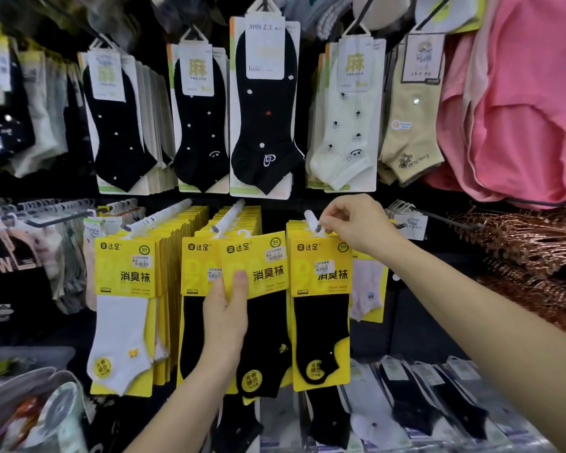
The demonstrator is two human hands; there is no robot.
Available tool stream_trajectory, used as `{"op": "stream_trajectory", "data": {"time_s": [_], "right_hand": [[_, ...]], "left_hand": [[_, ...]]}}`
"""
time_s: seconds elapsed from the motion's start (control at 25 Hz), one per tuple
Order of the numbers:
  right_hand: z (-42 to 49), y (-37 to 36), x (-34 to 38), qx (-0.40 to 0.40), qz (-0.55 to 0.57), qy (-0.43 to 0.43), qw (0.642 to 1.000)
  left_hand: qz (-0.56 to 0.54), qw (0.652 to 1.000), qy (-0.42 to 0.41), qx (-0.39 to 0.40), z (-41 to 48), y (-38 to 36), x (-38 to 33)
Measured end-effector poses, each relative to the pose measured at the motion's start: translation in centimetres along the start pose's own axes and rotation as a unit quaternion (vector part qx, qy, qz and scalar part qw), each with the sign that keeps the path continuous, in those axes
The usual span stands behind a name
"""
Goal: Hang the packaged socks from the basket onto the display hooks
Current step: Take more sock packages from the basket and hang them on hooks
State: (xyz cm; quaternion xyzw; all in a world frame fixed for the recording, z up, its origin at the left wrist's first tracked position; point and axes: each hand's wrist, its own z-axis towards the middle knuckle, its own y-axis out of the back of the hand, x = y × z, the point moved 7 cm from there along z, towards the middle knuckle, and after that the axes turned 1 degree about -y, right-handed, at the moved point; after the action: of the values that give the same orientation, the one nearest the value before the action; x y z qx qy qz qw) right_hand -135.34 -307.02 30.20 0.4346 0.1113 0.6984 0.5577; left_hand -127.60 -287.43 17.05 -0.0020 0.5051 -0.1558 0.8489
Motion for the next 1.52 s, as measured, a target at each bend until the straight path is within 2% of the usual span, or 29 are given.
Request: {"op": "stream_trajectory", "data": {"time_s": [0.16, 0.24, 0.32, 0.4, 0.44, 0.52, 0.6, 0.64, 0.72, 0.84, 1.12, 1.28, 1.52], "right_hand": [[0.6, -1.0, -0.9, 0.02, 0.012, -0.029, 0.999], [0.6, -1.4, -1.3, 0.029, 0.019, -0.058, 0.998], [0.4, -0.9, -1.1, -0.012, 0.025, -0.071, 0.997], [-0.5, -0.1, 0.2, -0.057, 0.035, -0.027, 0.997], [-1.0, -0.3, 1.0, -0.044, 0.043, 0.002, 0.998], [-2.3, -1.6, 2.2, 0.053, 0.043, 0.028, 0.997], [-3.2, -2.5, 2.4, 0.135, 0.075, 0.013, 0.988], [-3.3, -2.1, 2.2, 0.143, 0.107, -0.001, 0.984], [-3.3, -1.1, 1.5, 0.139, 0.144, -0.02, 0.98], [-3.0, -0.7, 0.4, 0.135, 0.111, -0.032, 0.984], [-0.2, 0.1, 0.0, 0.029, 0.08, -0.048, 0.995], [0.5, -0.9, -0.6, 0.031, 0.087, -0.074, 0.993], [0.1, -1.3, -1.7, 0.027, 0.079, -0.074, 0.994]], "left_hand": [[0.007, 1.0, -0.018, -0.009, 0.3, 2.0, -0.7], [0.024, 0.999, -0.037, 0.013, 0.2, 1.9, -1.2], [0.033, 0.997, -0.05, 0.05, -0.5, 1.0, -1.5], [0.024, 0.995, -0.056, 0.077, -1.2, -0.2, -1.7], [0.02, 0.994, -0.059, 0.085, -1.5, -0.9, -1.9], [0.017, 0.993, -0.06, 0.1, -1.9, -2.2, -2.0], [0.021, 0.992, -0.056, 0.111, -2.1, -3.6, -1.9], [0.021, 0.992, -0.052, 0.113, -2.2, -4.1, -1.7], [0.018, 0.993, -0.033, 0.112, -2.4, -4.8, -1.0], [0.019, 0.994, 0.0, 0.107, -2.3, -5.7, 0.0], [-0.007, 0.998, 0.034, 0.053, -0.4, -7.9, 0.1], [0.009, 0.998, 0.057, -0.016, -0.2, -7.1, 1.2], [0.054, 0.996, 0.07, 0.0, -0.2, -6.6, 2.9]]}}
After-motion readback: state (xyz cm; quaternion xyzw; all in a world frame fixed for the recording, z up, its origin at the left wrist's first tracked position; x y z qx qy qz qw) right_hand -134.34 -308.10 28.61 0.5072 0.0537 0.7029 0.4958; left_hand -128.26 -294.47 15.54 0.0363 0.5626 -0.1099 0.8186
